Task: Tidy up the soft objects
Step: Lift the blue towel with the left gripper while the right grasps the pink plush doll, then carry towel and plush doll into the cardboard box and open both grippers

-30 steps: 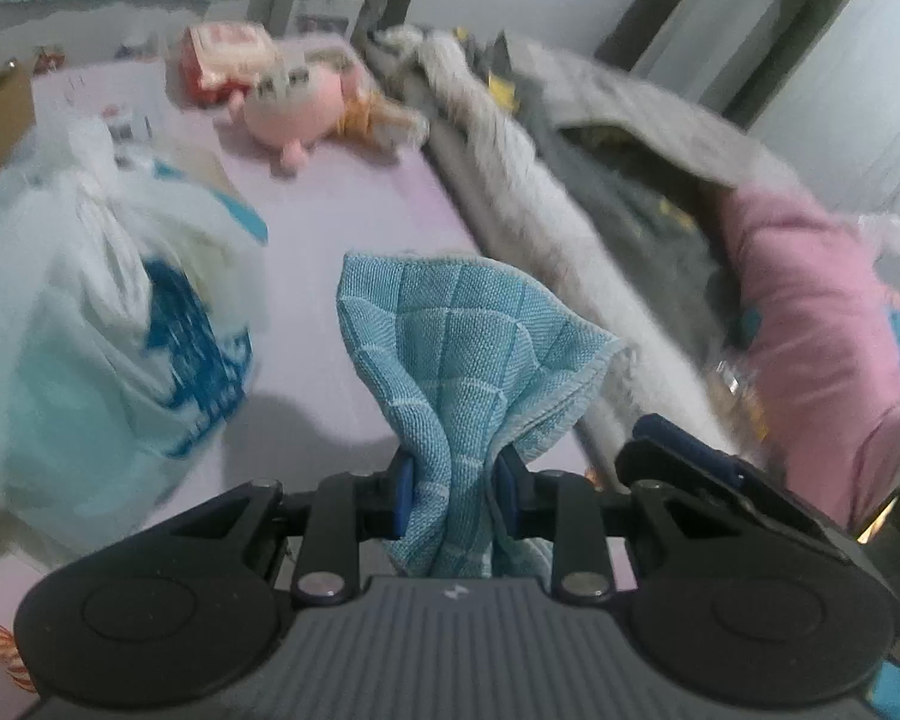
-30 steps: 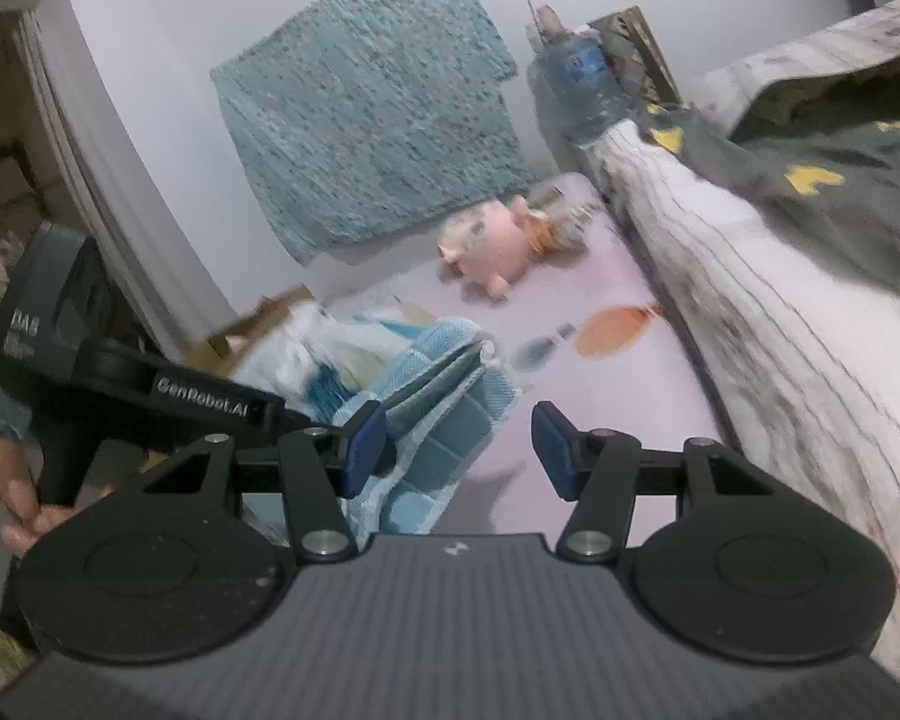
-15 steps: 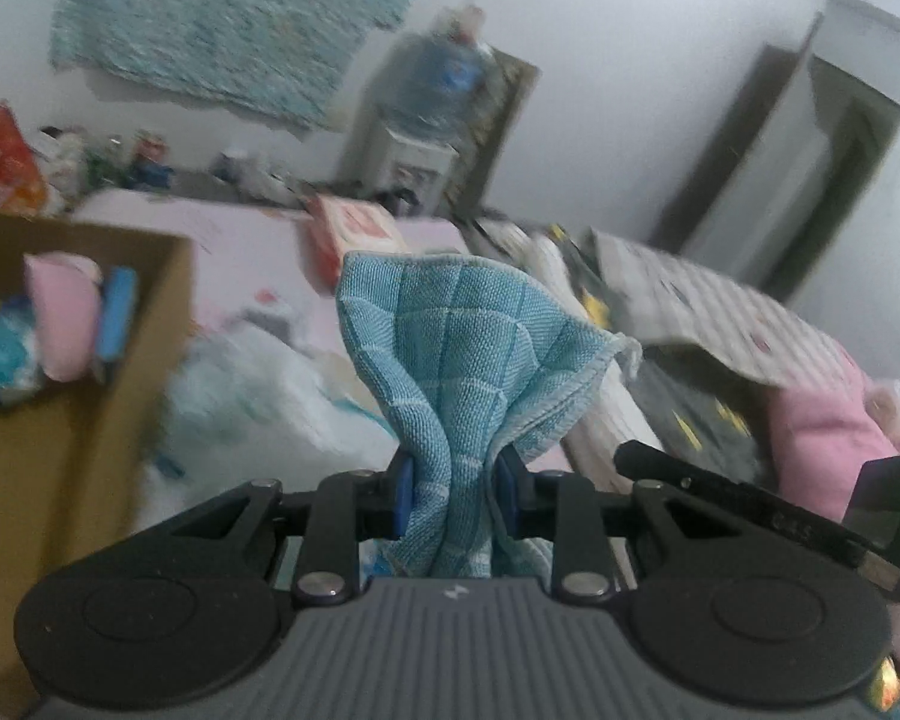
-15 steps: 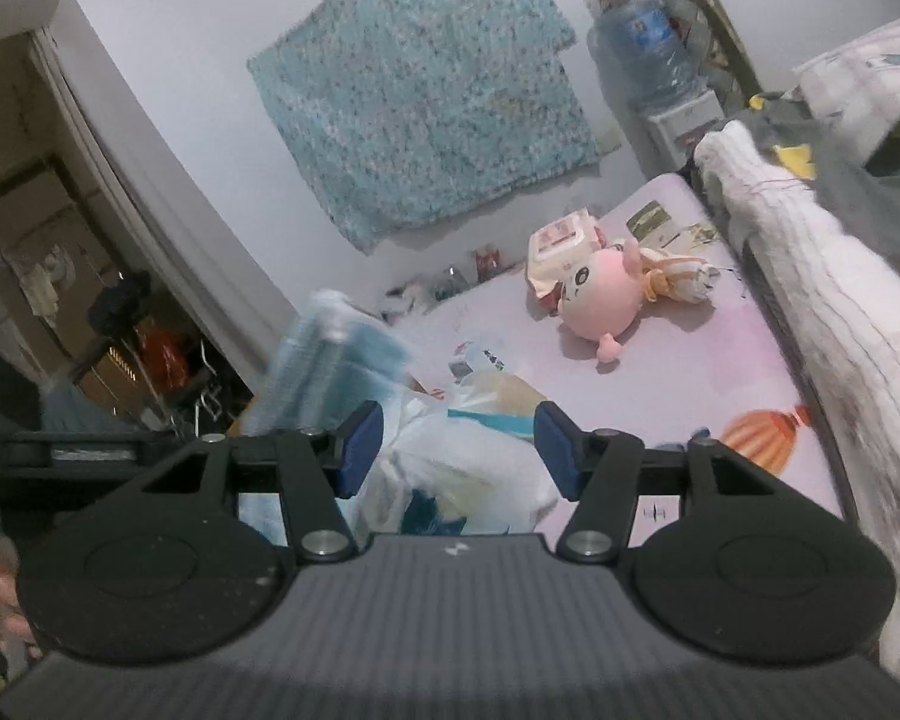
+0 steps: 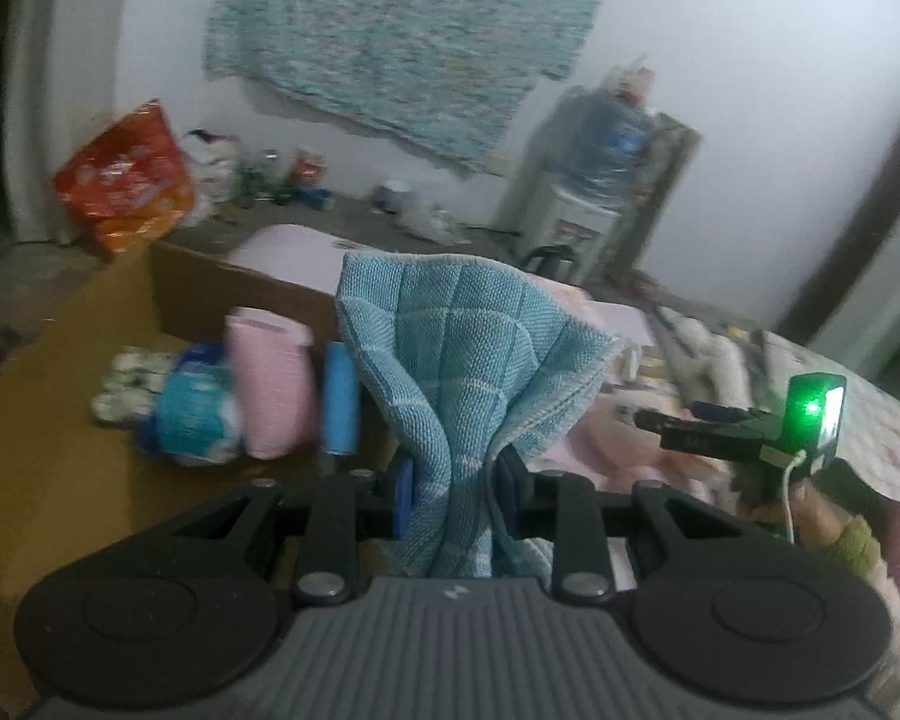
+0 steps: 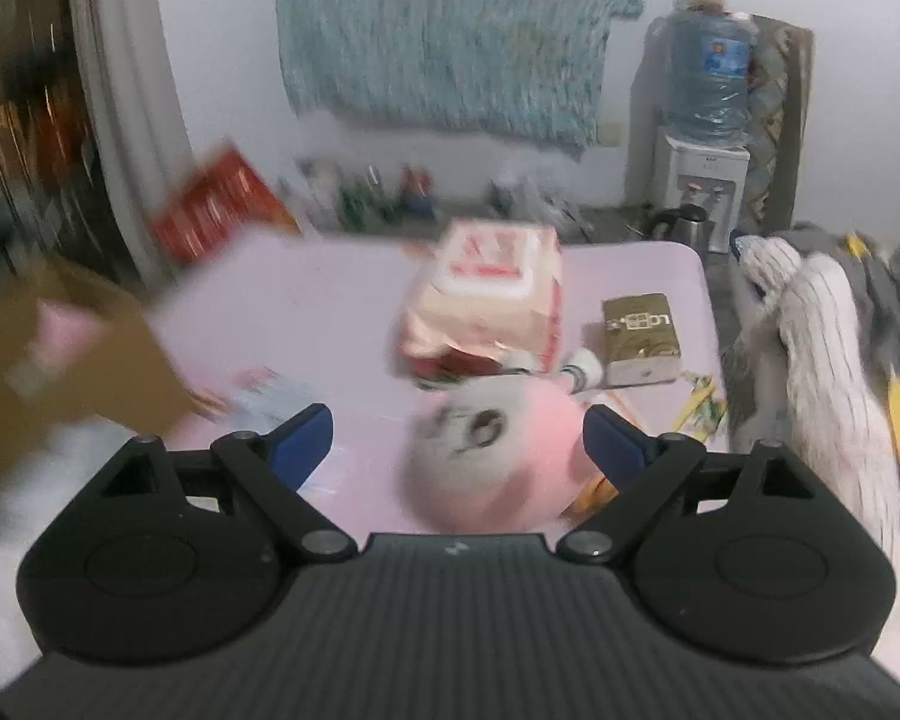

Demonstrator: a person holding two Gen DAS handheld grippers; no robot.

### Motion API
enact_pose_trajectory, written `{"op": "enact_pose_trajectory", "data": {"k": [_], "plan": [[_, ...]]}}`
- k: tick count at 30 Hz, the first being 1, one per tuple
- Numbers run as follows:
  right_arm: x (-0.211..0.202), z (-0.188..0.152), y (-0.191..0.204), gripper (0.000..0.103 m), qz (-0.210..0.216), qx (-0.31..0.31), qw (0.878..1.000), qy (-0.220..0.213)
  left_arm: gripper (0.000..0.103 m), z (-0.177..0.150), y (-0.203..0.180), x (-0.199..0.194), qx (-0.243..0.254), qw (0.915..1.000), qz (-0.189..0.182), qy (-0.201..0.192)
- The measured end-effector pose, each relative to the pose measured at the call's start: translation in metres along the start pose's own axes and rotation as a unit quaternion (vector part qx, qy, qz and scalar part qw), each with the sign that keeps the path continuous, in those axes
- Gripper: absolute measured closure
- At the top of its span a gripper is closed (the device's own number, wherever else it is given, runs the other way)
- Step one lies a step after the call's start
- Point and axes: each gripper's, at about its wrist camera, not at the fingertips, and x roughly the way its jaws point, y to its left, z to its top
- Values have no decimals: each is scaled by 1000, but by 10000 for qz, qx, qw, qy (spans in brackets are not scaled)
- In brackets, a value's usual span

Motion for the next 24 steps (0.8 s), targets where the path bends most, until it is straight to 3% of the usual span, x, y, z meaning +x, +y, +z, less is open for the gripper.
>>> {"op": "enact_pose_trajectory", "data": {"k": [4, 6, 15, 21, 24], "plan": [[53, 2, 3, 11, -329, -373, 9970, 596, 74, 12, 33, 0, -152, 9993, 330, 70], [67, -1, 4, 10, -312, -491, 9960, 682, 74, 17, 48, 2, -216, 9981, 564, 88], [63, -1, 6, 22, -541, -427, 9937, 879, 74, 20, 114, 24, -591, 9911, 1112, 443], [3, 20, 12, 22, -451, -73, 9983, 360, 74, 10, 145, 39, -164, 9817, 1711, 824], [-47, 41, 34, 22, 26, 143, 9999, -55, 74, 6, 156, 49, 63, 9757, 1906, 1075]]}}
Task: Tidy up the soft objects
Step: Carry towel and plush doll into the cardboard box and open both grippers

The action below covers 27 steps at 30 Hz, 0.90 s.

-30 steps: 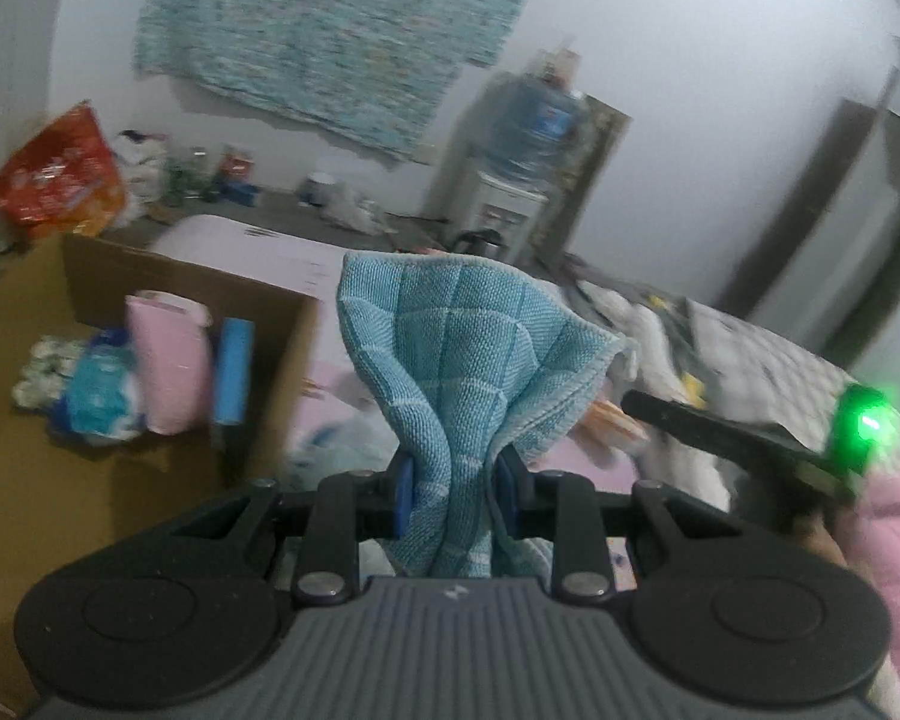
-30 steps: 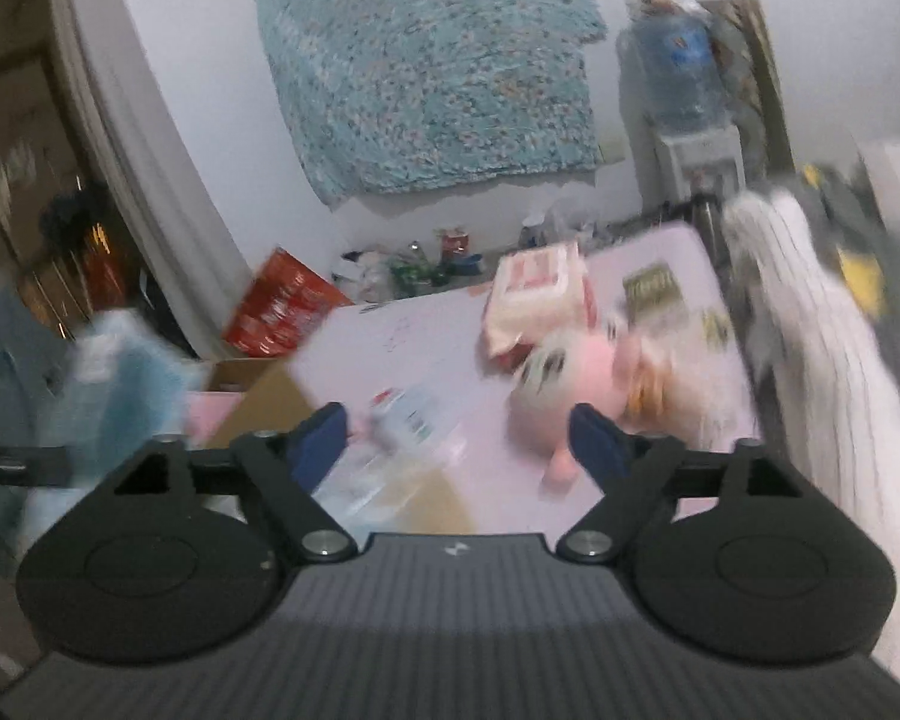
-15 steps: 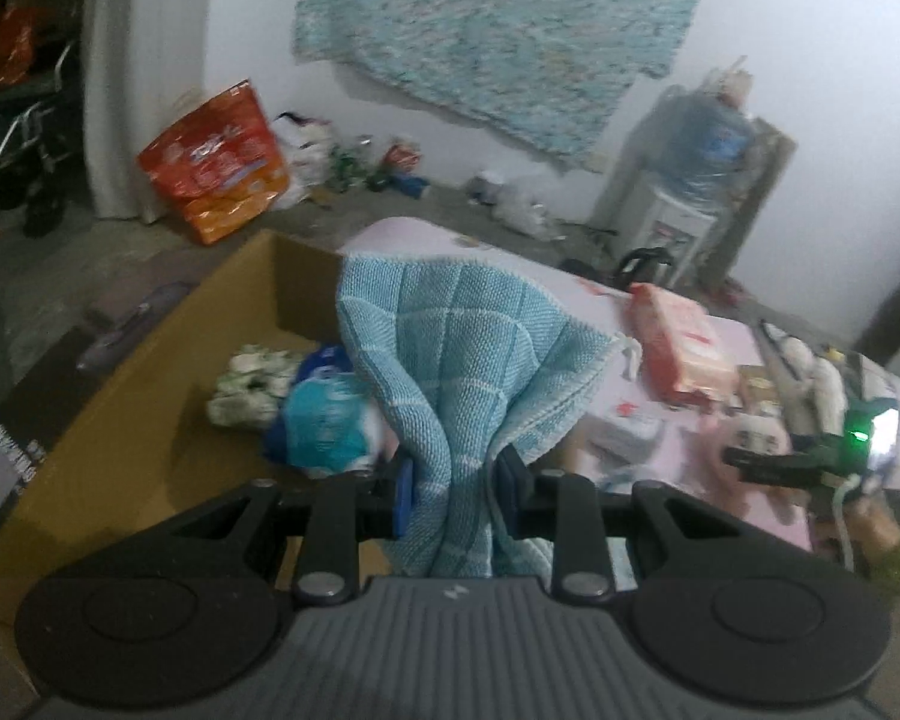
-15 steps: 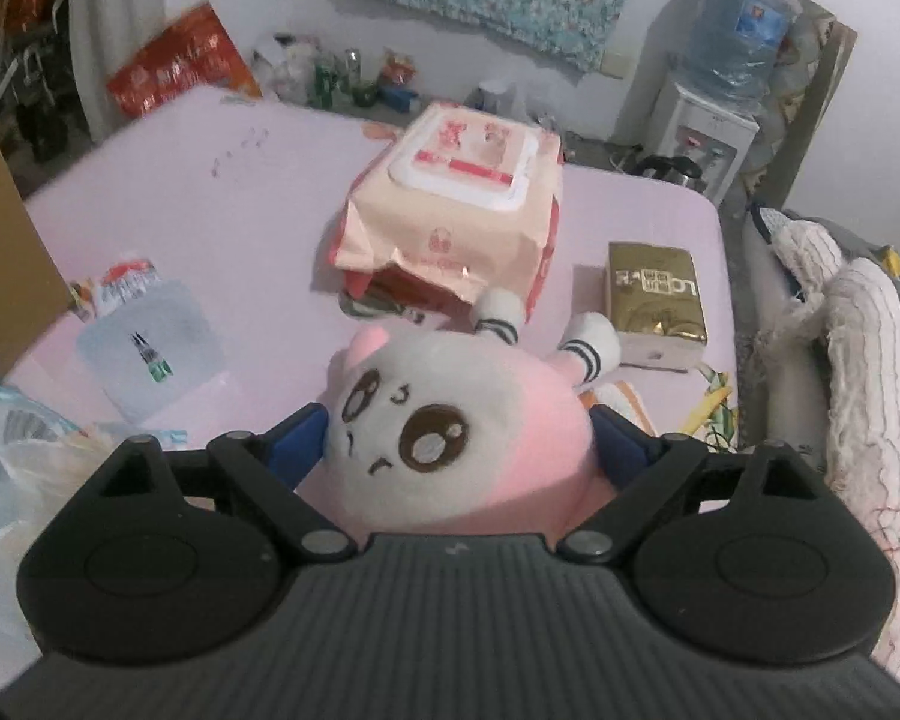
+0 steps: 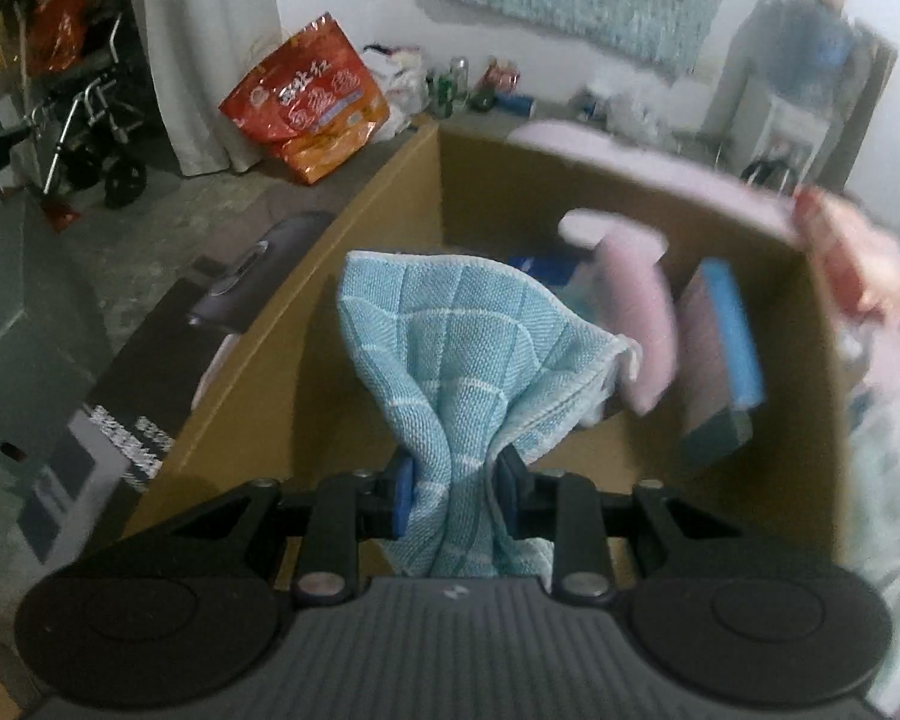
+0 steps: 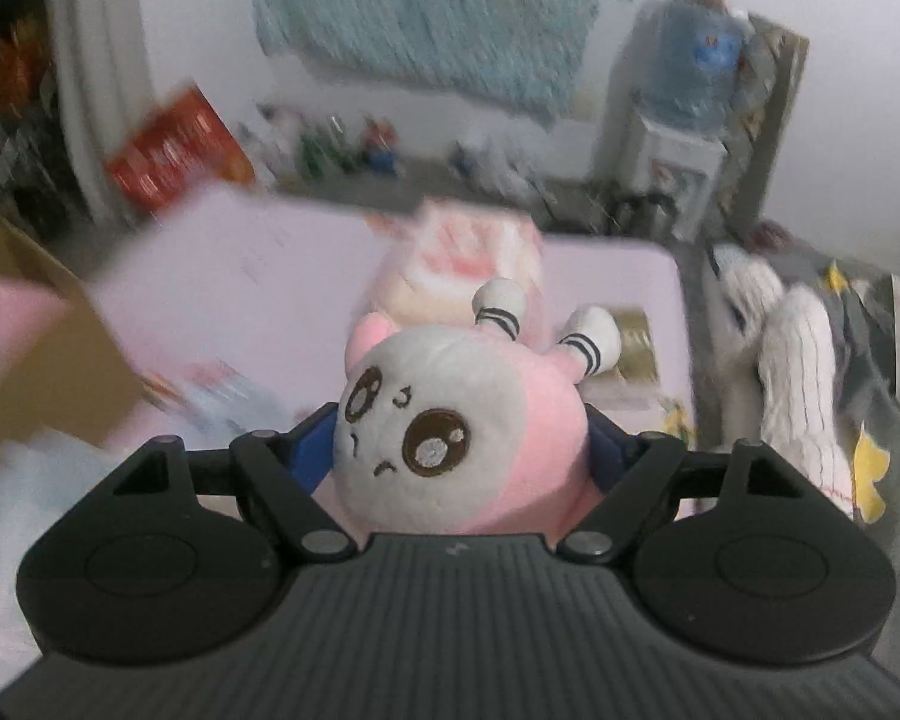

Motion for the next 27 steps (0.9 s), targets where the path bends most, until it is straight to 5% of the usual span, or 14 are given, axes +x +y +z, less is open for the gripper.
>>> {"op": "enact_pose_trajectory", "data": {"k": [5, 10, 19, 27], "plan": [[-52, 28, 72, 22, 1549, 205, 9875, -200, 73, -4, 7, 15, 312, 9991, 229, 144], [-23, 32, 173, 21, 2678, 432, 9601, 684, 72, -5, 8, 34, 553, 9971, 413, 320], [54, 8, 294, 21, 2510, 404, 9470, 1965, 69, -10, 17, 52, 540, 9964, 432, 496], [97, -23, 327, 16, 2280, 624, 9363, 2599, 66, -12, 26, 63, 387, 9963, 403, 658]]}}
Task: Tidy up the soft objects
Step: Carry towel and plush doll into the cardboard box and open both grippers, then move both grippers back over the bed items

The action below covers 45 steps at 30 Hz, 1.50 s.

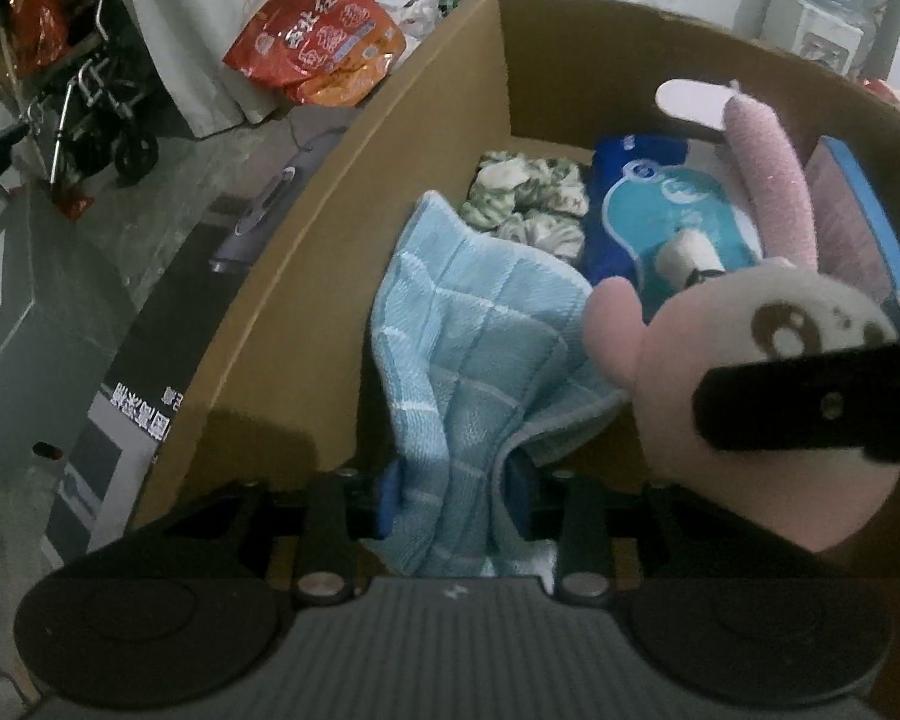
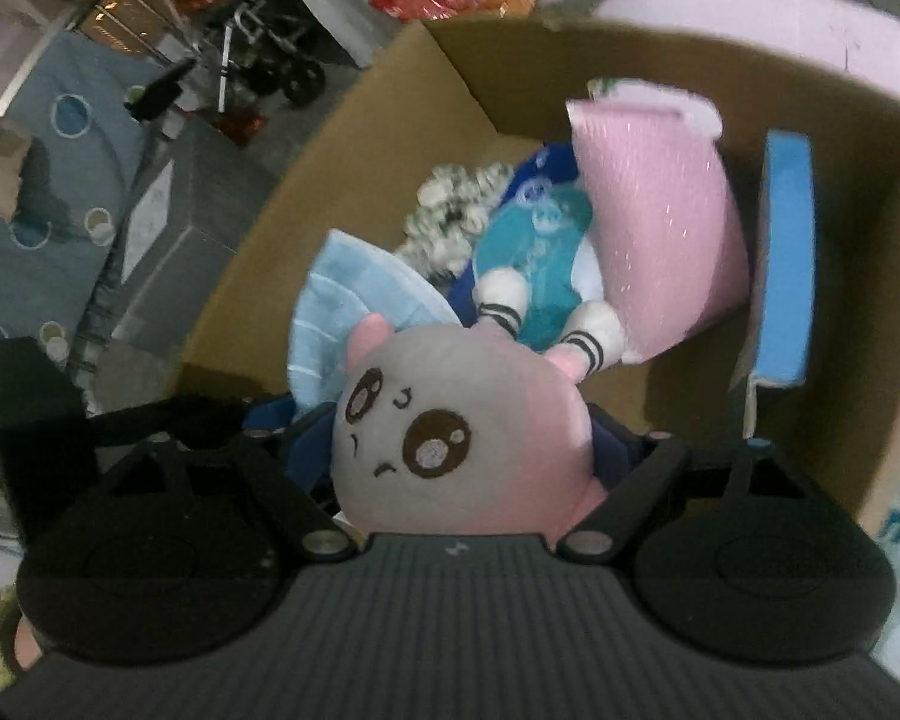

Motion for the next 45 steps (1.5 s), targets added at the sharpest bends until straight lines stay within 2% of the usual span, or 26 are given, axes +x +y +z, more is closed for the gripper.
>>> {"op": "enact_pose_trajectory", "data": {"k": [2, 5, 8, 10, 14, 16, 25, 29, 32, 34, 37, 41, 45], "plan": [[11, -1, -4, 15, 41, 168, 9998, 124, 64, 0, 3, 2, -62, 9999, -115, 93], [27, -4, -10, 15, 53, 394, 9986, 348, 57, 1, 2, 1, -75, 9996, -207, 148], [32, -7, -14, 16, 158, 511, 9978, 387, 47, -1, -1, -2, -65, 9995, -261, 144], [29, -6, -13, 16, 239, 561, 9973, 406, 41, -1, -2, -6, -76, 9995, -282, 105], [18, -2, -12, 16, 433, 580, 9969, 299, 36, -2, -2, -16, -151, 9995, -275, 47], [8, -2, -13, 15, 558, 628, 9962, 225, 28, -3, -2, -22, -192, 9995, -270, 4], [-73, -12, -34, 15, 1411, 701, 9868, -368, 18, -10, -14, -77, -84, 9985, -202, -493], [-131, -43, -62, 14, 1734, 711, 9784, -867, 15, -18, -37, -113, 141, 9955, -402, -844], [-169, -78, -91, 13, 1778, 778, 9733, -1224, 12, -24, -64, -138, 438, 9907, -640, -1116], [-188, -101, -111, 13, 1741, 816, 9709, -1425, 12, -26, -89, -151, 715, 9864, -820, -1236], [-218, -139, -148, 13, 1463, 922, 9689, -1768, 11, -28, -130, -163, 1094, 9785, -1136, -1331], [-257, -180, -201, 13, 864, 1145, 9651, -2190, 11, -26, -187, -169, 1556, 9667, -1531, -1338], [-288, -201, -244, 13, 101, 1244, 9605, -2488, 11, -20, -238, -164, 1830, 9602, -1714, -1234]]}}
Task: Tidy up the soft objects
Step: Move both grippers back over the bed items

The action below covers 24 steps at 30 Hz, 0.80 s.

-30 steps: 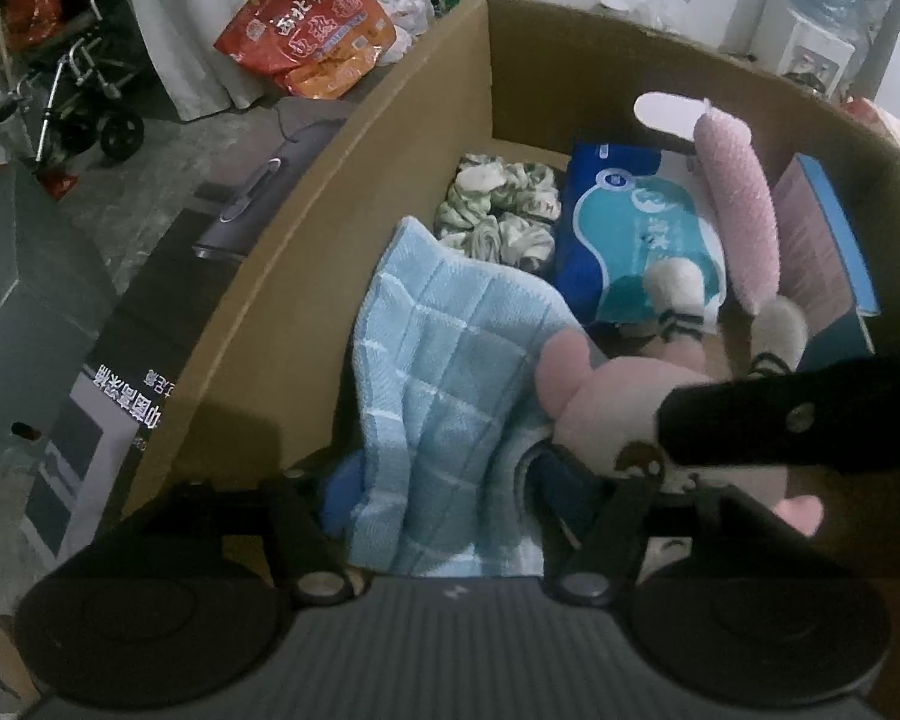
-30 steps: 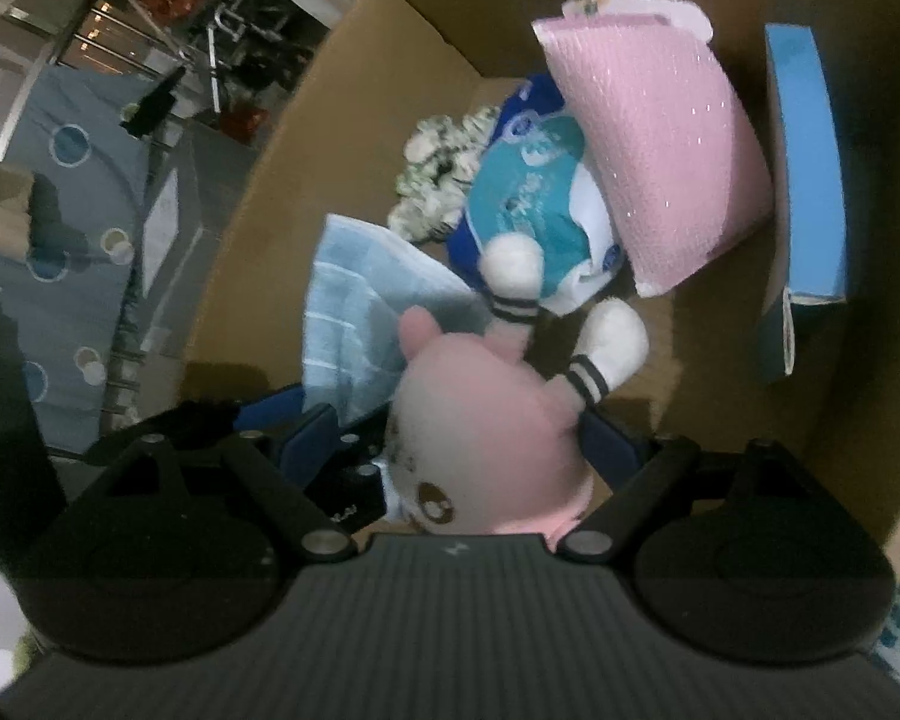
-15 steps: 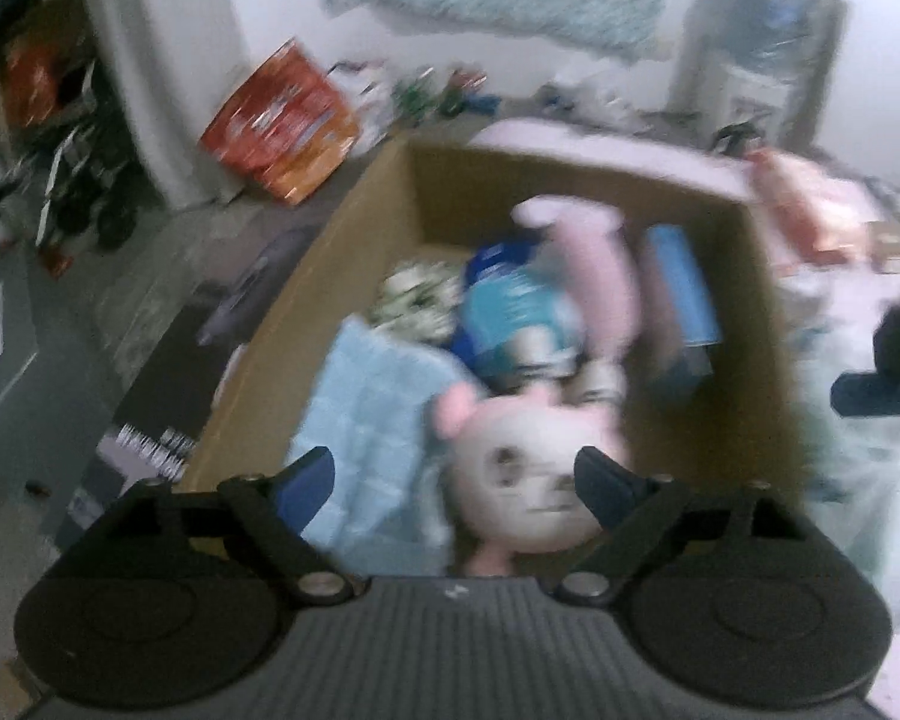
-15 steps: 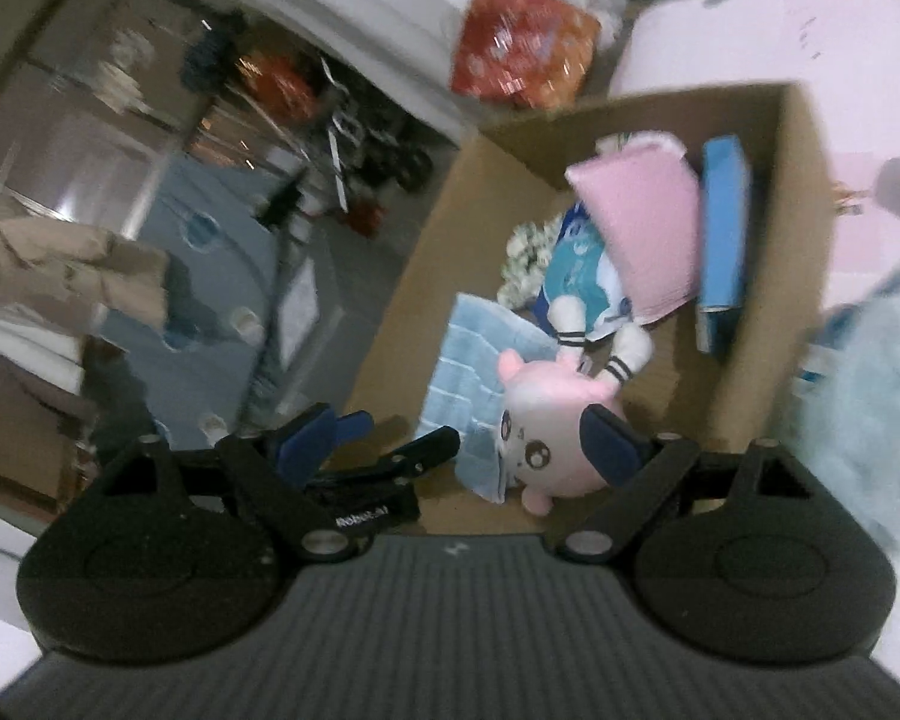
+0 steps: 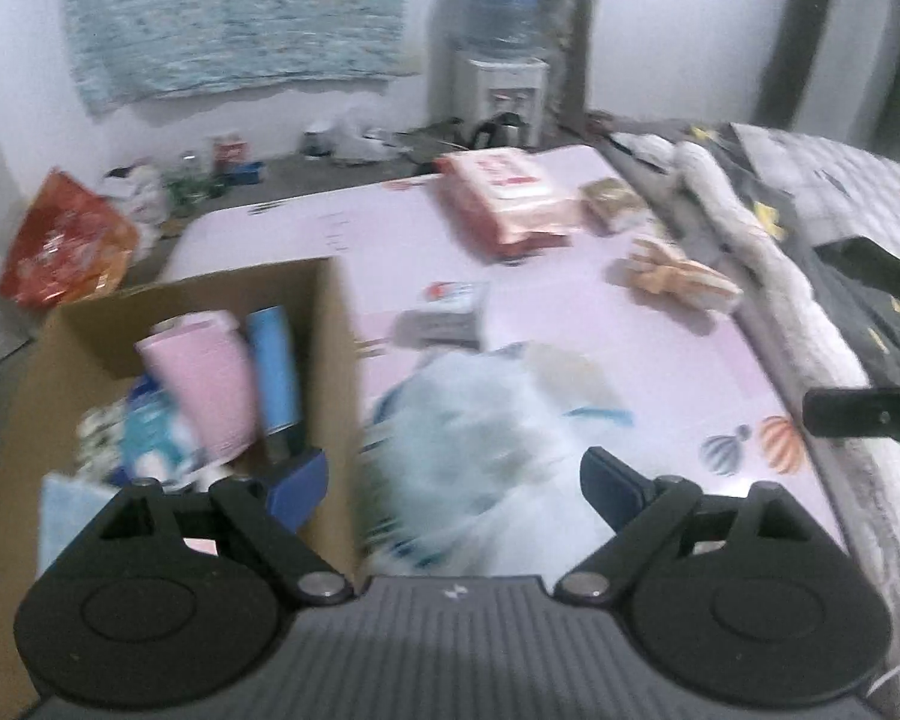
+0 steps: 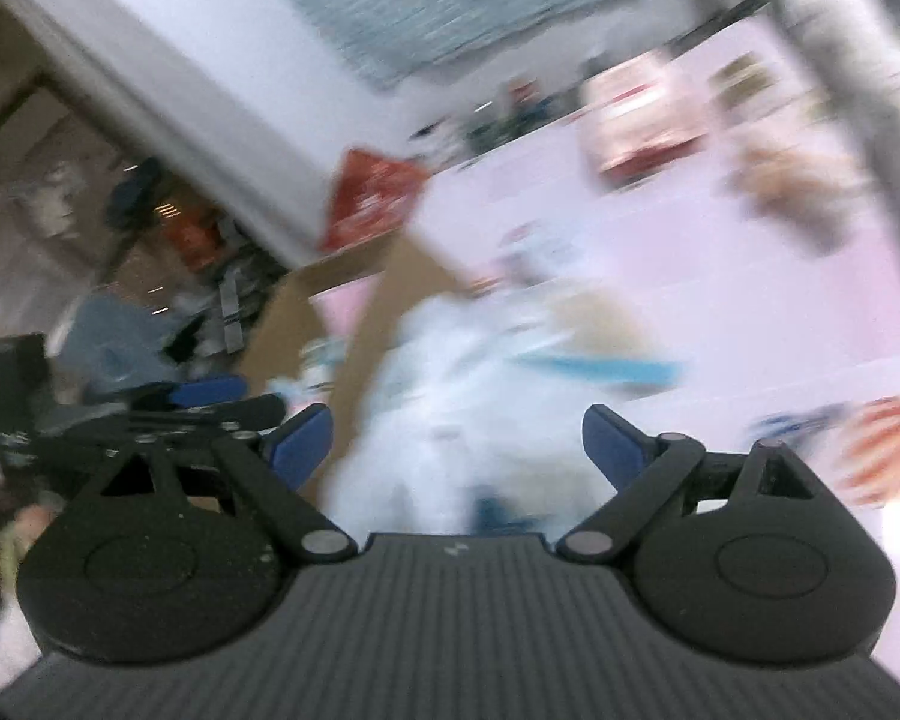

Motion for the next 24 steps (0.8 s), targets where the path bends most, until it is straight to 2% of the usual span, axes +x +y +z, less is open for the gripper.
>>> {"op": "enact_pose_trajectory", "data": {"k": [3, 7, 14, 19, 21, 23, 24], "plan": [[-15, 11, -27, 13, -462, -225, 9984, -245, 11, 16, -22, 21, 128, 9998, -119, 77], [-8, 37, -62, 13, -960, -528, 9931, -413, 11, 45, -39, 59, 176, 9991, -111, 358], [65, 92, -97, 13, -1532, -1146, 9809, -335, 11, 101, -48, 139, 408, 9947, 252, 906], [104, 113, -107, 14, -1770, -1405, 9740, -182, 11, 122, -33, 189, 244, 9892, 500, 1354], [117, 117, -115, 14, -1834, -1448, 9723, -76, 11, 126, -28, 206, 182, 9870, 477, 1523], [126, 118, -121, 18, -1880, -1441, 9715, 30, 11, 129, -25, 220, 160, 9843, 492, 1688], [131, 118, -125, 24, -1901, -1428, 9713, 106, 11, 129, -25, 226, 171, 9829, 522, 1758]]}}
